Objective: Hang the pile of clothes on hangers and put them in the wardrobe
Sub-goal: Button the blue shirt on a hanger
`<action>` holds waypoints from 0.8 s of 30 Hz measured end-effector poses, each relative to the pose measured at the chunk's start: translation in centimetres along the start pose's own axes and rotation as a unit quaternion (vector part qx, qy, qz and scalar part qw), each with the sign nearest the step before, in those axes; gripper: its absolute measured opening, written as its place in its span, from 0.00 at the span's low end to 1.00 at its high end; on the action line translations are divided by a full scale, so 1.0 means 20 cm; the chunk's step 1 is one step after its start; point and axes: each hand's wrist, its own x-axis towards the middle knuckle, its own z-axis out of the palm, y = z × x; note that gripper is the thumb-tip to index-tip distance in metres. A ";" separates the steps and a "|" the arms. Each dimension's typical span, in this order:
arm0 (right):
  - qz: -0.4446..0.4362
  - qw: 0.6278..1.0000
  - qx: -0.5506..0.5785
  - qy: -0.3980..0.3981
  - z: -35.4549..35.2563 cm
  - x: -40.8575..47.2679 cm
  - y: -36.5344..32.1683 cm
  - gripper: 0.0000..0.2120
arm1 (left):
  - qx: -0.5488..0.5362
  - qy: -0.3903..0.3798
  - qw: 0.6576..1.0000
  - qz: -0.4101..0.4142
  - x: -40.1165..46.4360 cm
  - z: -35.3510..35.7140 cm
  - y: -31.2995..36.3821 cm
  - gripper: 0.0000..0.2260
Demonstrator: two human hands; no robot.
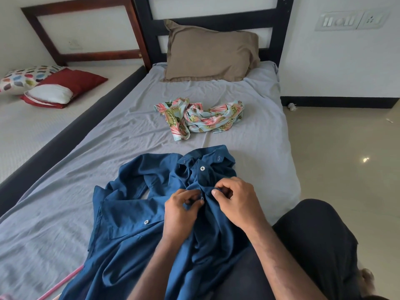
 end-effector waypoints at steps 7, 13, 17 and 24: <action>0.016 0.999 0.027 -0.023 -0.01 0.00 0.00 0.03 | 0.041 -0.020 0.999 -0.003 0.01 0.05 -0.01 0.08; 0.115 0.975 0.190 -0.033 -0.04 0.01 -0.02 0.07 | -0.139 0.020 0.987 -0.076 0.01 -0.06 0.06 0.06; 0.141 0.888 0.426 -0.102 -0.09 0.00 -0.07 0.06 | -0.288 0.048 0.952 -0.096 0.00 -0.17 0.18 0.03; 0.152 0.864 0.470 -0.100 -0.08 -0.01 -0.07 0.06 | -0.330 -0.008 0.942 -0.051 -0.04 -0.17 0.31 0.01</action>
